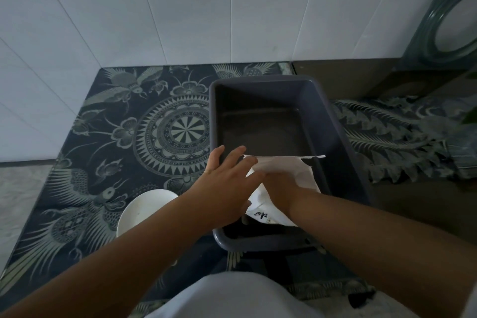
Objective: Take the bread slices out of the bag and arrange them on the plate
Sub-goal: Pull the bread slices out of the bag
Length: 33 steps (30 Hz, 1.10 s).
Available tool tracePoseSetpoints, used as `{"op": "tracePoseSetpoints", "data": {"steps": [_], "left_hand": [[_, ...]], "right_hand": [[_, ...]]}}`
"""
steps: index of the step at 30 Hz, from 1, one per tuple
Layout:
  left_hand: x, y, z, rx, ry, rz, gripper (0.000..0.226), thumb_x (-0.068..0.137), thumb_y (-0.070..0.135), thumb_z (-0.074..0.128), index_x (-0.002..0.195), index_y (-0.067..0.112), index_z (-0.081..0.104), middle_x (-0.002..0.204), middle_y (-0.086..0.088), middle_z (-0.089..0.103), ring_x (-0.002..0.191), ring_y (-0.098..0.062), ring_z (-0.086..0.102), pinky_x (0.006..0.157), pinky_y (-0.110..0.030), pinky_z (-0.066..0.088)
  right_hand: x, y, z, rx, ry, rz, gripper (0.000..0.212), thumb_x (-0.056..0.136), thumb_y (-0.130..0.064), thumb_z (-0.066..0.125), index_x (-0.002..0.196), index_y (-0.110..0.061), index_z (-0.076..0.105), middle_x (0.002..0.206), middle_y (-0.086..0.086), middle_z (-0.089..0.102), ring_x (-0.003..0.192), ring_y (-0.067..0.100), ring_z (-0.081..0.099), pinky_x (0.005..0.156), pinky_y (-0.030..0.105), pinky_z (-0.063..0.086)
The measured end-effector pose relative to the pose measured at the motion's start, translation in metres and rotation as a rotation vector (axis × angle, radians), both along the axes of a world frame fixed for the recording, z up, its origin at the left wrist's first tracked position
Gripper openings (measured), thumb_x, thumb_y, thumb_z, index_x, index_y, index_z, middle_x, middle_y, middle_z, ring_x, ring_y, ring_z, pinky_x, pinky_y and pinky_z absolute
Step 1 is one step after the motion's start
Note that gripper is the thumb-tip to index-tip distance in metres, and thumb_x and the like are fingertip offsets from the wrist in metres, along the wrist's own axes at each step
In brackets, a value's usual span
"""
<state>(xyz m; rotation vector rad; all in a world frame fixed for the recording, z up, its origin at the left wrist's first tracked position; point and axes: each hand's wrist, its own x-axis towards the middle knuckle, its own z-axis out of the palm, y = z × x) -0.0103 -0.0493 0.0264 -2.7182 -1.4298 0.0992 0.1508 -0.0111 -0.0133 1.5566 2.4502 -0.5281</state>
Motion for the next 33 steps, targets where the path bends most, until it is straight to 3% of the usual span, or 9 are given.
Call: {"op": "tracePoseSetpoints", "data": {"steps": [5, 9, 11, 15, 20, 24, 28, 30, 33], "left_hand": [[-0.003, 0.0, 0.002, 0.005, -0.025, -0.037, 0.053, 0.08, 0.039, 0.07, 0.128, 0.028, 0.05, 0.145, -0.007, 0.044, 0.142, -0.034, 0.027, 0.11, -0.06, 0.022], [-0.006, 0.001, 0.004, 0.004, -0.08, -0.079, 0.047, 0.086, 0.044, 0.06, 0.129, 0.03, 0.049, 0.147, -0.005, 0.041, 0.143, -0.03, 0.024, 0.113, -0.054, 0.022], [-0.007, 0.0, 0.007, 0.001, -0.128, -0.086, 0.051, 0.084, 0.052, 0.057, 0.129, 0.028, 0.051, 0.144, -0.003, 0.045, 0.142, -0.028, 0.027, 0.114, -0.053, 0.02], [-0.003, -0.005, 0.012, -0.044, -0.275, -0.024, 0.068, 0.085, 0.066, 0.043, 0.139, 0.024, 0.041, 0.143, 0.002, 0.049, 0.142, -0.023, 0.03, 0.117, -0.05, 0.017], [0.003, -0.008, 0.01, -0.078, -0.393, 0.075, 0.083, 0.086, 0.066, 0.044, 0.148, 0.015, 0.023, 0.145, 0.0, 0.05, 0.141, -0.019, 0.031, 0.118, -0.045, 0.011], [0.002, -0.008, 0.006, -0.103, -0.434, 0.085, 0.09, 0.082, 0.064, 0.049, 0.15, 0.014, 0.018, 0.143, 0.004, 0.051, 0.14, -0.015, 0.031, 0.117, -0.043, 0.009], [0.0, -0.008, 0.006, -0.113, -0.476, 0.081, 0.092, 0.081, 0.065, 0.048, 0.151, 0.014, 0.017, 0.145, 0.004, 0.048, 0.141, -0.013, 0.028, 0.116, -0.042, 0.012], [0.001, -0.008, 0.007, -0.119, -0.498, 0.086, 0.092, 0.08, 0.066, 0.047, 0.151, 0.015, 0.017, 0.146, 0.004, 0.047, 0.14, -0.012, 0.028, 0.115, -0.041, 0.014], [0.004, -0.006, 0.008, -0.133, -0.521, 0.077, 0.094, 0.079, 0.068, 0.049, 0.151, 0.016, 0.017, 0.147, 0.003, 0.044, 0.14, -0.011, 0.027, 0.115, -0.039, 0.016]], "right_hand": [[0.002, 0.003, -0.003, -0.044, -0.047, 0.053, 0.031, 0.104, -0.021, 0.039, 0.133, -0.01, 0.047, 0.129, 0.006, 0.056, 0.117, 0.018, 0.053, 0.1, 0.027, 0.037], [0.002, 0.001, 0.006, 0.01, -0.055, 0.128, 0.027, 0.101, -0.021, 0.041, 0.119, -0.011, 0.057, 0.115, 0.006, 0.065, 0.1, 0.018, 0.062, 0.093, 0.032, 0.047], [0.003, 0.0, 0.011, 0.028, -0.078, 0.132, 0.027, 0.101, -0.024, 0.042, 0.118, -0.01, 0.058, 0.114, 0.006, 0.065, 0.099, 0.018, 0.061, 0.089, 0.029, 0.045], [-0.005, 0.002, 0.02, -0.089, -0.238, 0.124, 0.044, 0.104, -0.021, 0.04, 0.143, -0.003, 0.035, 0.145, 0.016, 0.045, 0.131, 0.025, 0.045, 0.105, 0.031, 0.03], [-0.007, 0.003, 0.038, -0.104, -0.298, 0.18, 0.041, 0.104, -0.022, 0.041, 0.139, -0.002, 0.039, 0.142, 0.018, 0.048, 0.128, 0.029, 0.048, 0.106, 0.037, 0.033], [-0.001, 0.0, 0.055, -0.026, -0.222, 0.145, 0.04, 0.096, -0.036, 0.054, 0.131, -0.017, 0.049, 0.117, 0.005, 0.063, 0.096, 0.018, 0.061, 0.085, 0.032, 0.047], [0.019, -0.008, 0.077, 0.184, -0.088, 0.172, 0.042, 0.086, -0.043, 0.063, 0.117, -0.016, 0.053, 0.1, 0.003, 0.064, 0.085, 0.022, 0.063, 0.068, 0.032, 0.046], [0.022, -0.009, 0.085, 0.242, -0.135, 0.202, 0.042, 0.086, -0.041, 0.063, 0.117, -0.015, 0.053, 0.101, 0.005, 0.064, 0.085, 0.023, 0.062, 0.064, 0.031, 0.041], [0.021, -0.001, 0.088, 0.046, -0.177, 0.24, 0.032, 0.096, -0.028, 0.056, 0.125, -0.014, 0.052, 0.118, 0.006, 0.063, 0.09, 0.015, 0.057, 0.061, 0.022, 0.036]]}}
